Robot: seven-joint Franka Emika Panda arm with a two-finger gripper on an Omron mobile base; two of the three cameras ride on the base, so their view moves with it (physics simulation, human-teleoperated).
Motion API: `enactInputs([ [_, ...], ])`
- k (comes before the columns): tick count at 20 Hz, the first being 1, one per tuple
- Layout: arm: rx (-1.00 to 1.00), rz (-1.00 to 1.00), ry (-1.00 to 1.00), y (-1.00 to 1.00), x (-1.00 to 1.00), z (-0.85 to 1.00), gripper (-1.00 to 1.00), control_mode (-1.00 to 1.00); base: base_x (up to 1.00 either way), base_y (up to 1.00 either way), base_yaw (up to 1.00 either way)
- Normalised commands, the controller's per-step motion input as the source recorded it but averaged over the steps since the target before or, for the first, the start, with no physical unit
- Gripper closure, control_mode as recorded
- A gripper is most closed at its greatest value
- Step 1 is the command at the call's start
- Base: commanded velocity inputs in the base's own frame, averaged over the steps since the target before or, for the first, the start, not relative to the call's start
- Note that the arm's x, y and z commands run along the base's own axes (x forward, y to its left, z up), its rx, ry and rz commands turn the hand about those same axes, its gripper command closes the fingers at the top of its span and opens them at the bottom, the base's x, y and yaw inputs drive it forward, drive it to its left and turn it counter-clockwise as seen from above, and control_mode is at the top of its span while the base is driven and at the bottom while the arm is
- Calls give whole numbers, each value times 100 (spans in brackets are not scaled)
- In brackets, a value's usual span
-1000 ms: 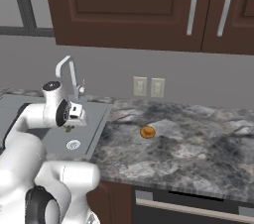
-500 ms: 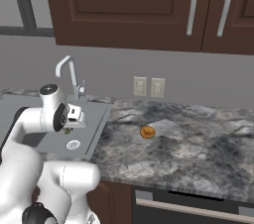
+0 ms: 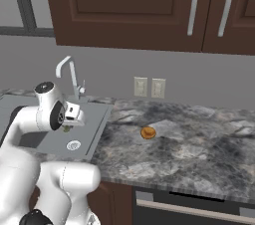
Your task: Turn on the sink faucet. Then move the lemon wedge from the counter to the sink. Turn off the sink. Move the vegetable from the sink to the pot next to the stove. Finally move the pot to the rear left burner.
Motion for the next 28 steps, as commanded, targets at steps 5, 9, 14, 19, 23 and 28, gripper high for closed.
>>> enactInputs([
  [5,-2,-9,-3,-5,-10,49,100,-100,0,0,0],
  [9,-2,-9,-2,-1,-11,41,100,-100,0,0,0],
  [14,0,0,0,0,0,0,100,100,-18,-6,-7],
  [19,0,0,0,0,0,0,100,100,-29,-3,-8],
  [23,0,0,0,0,0,0,100,100,-38,-5,-15],
  [28,0,0,0,0,0,0,100,100,-45,0,-13],
])
